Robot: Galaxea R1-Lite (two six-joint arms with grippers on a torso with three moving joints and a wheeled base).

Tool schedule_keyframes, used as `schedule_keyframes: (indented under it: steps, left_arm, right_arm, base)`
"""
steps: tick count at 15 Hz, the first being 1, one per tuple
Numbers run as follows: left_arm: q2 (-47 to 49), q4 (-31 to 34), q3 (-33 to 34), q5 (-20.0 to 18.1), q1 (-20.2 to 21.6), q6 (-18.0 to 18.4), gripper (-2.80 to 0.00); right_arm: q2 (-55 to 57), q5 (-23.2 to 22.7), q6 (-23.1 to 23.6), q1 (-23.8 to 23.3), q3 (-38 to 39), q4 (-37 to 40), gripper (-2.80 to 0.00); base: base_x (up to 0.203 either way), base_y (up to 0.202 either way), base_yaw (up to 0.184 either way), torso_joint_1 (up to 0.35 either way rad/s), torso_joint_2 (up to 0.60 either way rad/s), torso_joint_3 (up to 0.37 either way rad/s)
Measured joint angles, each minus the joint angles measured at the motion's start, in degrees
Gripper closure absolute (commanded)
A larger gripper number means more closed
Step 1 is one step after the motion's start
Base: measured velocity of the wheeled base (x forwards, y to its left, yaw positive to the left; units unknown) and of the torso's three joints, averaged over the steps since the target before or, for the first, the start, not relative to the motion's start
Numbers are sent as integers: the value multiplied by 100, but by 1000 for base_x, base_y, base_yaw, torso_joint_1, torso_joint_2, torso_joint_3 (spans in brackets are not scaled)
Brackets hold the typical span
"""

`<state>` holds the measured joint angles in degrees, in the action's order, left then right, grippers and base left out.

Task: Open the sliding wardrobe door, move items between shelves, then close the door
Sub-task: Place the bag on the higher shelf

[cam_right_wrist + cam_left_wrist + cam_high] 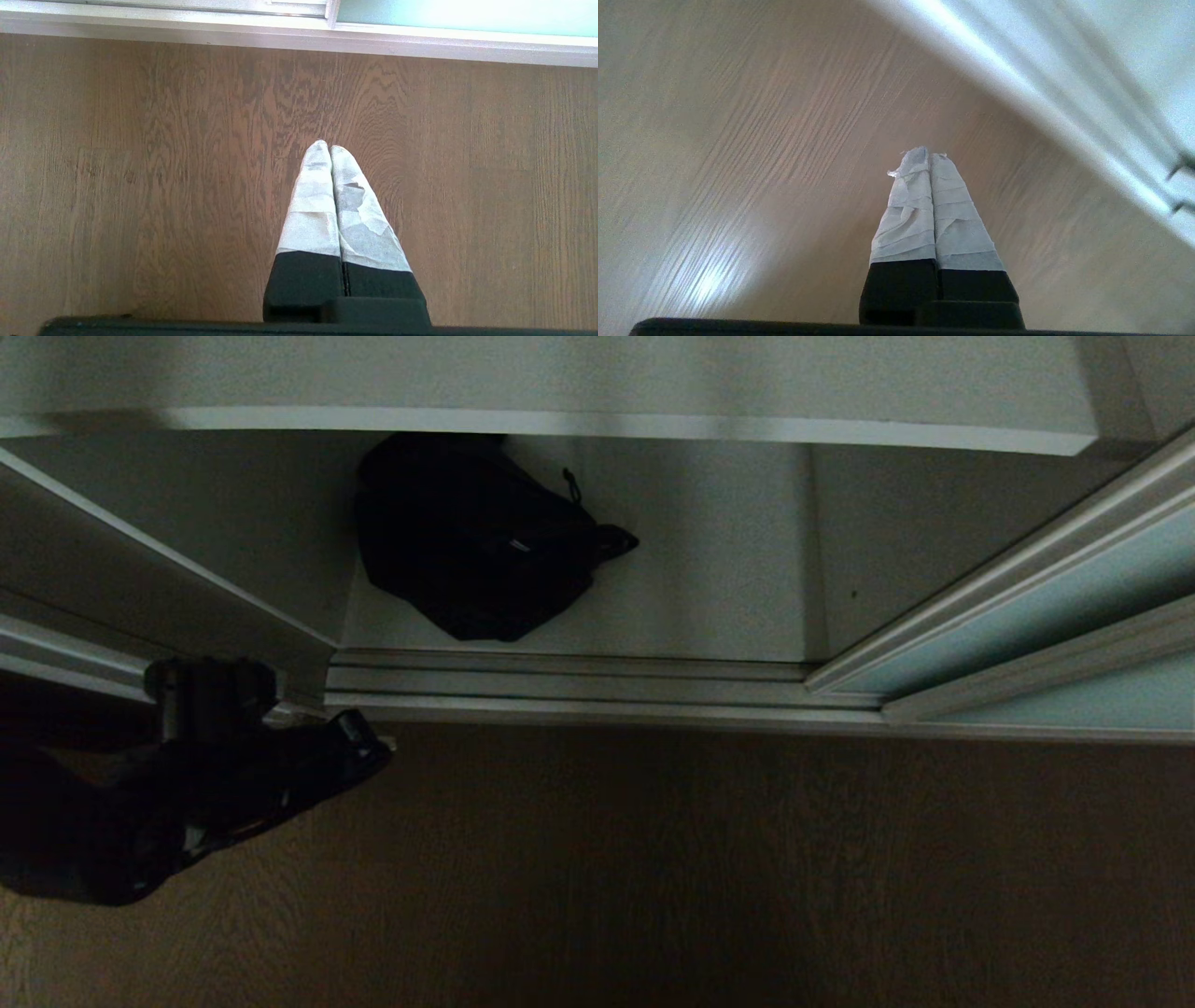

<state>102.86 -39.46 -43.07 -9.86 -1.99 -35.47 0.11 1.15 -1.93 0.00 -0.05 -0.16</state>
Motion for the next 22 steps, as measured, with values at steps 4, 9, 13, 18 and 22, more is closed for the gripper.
schedule_keyframes:
  steps: [4,9,13,18,22]
  left_arm:
    - [913,-122,-1468,-20,-3,11,-280]
    - [1481,-363,-2068,-401,-43,-11,-280]
    - [1800,-797,-2678,-485,-49,-60,-280]
    - [2705,-782,-4119,-525,-38,-63,-280]
    - [3484,-821,-4975,-923,-33,-47,-280]
  right_arm:
    - [0,-2,-2,0,0,0,0]
    - [0,-2,0,0,-5,0,0]
    - [0,-1,-2,0,0,0,0]
    - [0,-2,-7,0,-5,0,0]
    - [0,-2,-3,0,2,0,0]
  base:
    - [0,0,0,0,0,0]
    - [0,0,0,0,0,0]
    - [0,0,0,0,0,0]
    - [0,0,0,0,0,0]
    - [0,0,0,0,0,0]
